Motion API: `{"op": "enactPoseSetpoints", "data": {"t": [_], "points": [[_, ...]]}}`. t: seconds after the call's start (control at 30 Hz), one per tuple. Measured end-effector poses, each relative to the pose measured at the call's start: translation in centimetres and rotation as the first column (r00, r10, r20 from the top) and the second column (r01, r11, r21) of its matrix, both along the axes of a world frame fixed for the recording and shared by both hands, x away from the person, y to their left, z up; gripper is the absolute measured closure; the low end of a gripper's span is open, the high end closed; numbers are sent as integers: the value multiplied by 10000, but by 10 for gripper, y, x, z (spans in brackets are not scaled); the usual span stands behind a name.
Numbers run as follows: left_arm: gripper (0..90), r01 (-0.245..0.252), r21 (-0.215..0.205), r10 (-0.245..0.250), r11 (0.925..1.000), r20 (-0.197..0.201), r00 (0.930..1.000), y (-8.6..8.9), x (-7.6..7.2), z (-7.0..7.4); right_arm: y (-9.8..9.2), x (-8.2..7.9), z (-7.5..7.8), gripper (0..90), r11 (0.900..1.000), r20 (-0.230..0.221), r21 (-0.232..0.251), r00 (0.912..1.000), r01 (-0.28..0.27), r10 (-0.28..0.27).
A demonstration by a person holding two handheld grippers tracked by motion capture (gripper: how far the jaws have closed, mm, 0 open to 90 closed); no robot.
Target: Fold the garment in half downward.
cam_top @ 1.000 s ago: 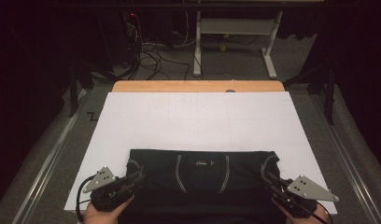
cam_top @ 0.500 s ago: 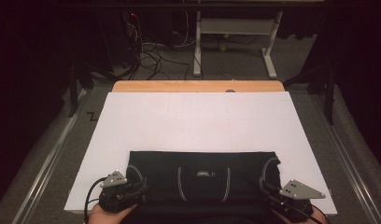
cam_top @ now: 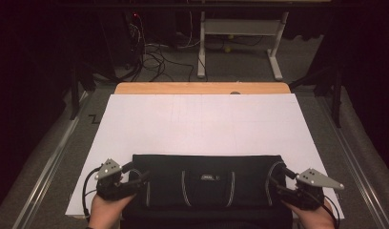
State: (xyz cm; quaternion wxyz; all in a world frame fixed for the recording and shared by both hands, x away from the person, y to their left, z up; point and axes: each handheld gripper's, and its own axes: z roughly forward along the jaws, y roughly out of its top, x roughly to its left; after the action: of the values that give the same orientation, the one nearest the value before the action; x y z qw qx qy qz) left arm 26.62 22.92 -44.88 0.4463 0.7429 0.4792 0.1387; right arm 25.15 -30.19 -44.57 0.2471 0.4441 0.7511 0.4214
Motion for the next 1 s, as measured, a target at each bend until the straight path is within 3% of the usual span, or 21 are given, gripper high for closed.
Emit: {"op": "enactPoseSetpoints", "data": {"t": [0.1,0.23,0.33,0.4,0.47,0.6,0.7,0.83,1.0], "points": [[220,-447,-278,434,9986,-475,9979,6,25,-7,-5,21,-1,374,9980,-173,-79,9979,625,-626],[202,-967,370,1002,9946,-1066,9892,5,45,-20,-11,54,-7,294,9885,-819,75,9853,1510,-1499],[186,-1175,984,1310,9882,-1442,9808,6,49,-25,-15,68,-13,295,9805,-1260,-90,9725,1964,-1960],[187,-1091,1038,1269,9886,-1843,9746,6,49,-29,-16,71,-18,303,9801,-1689,-266,9655,1967,-1983],[201,-1142,1249,1348,9856,-1717,9759,5,46,-31,-17,70,-24,331,9809,-2210,-295,9558,1922,-1939],[311,-768,1736,1033,9818,-1490,9834,-1,40,-31,-13,64,-22,528,9868,-2256,-250,9607,1601,-1616],[442,-515,1424,717,9885,-1406,9875,-1,37,-33,-7,61,-23,662,9933,-2138,-297,9700,1116,-1154],[563,-451,912,581,9948,-1460,9876,2,37,-35,1,60,-24,718,9963,-2093,-427,9745,742,-815],[685,-244,907,368,9956,-1378,9898,-1,35,-34,3,58,-24,744,9968,-1913,-554,9792,584,-680]]}}
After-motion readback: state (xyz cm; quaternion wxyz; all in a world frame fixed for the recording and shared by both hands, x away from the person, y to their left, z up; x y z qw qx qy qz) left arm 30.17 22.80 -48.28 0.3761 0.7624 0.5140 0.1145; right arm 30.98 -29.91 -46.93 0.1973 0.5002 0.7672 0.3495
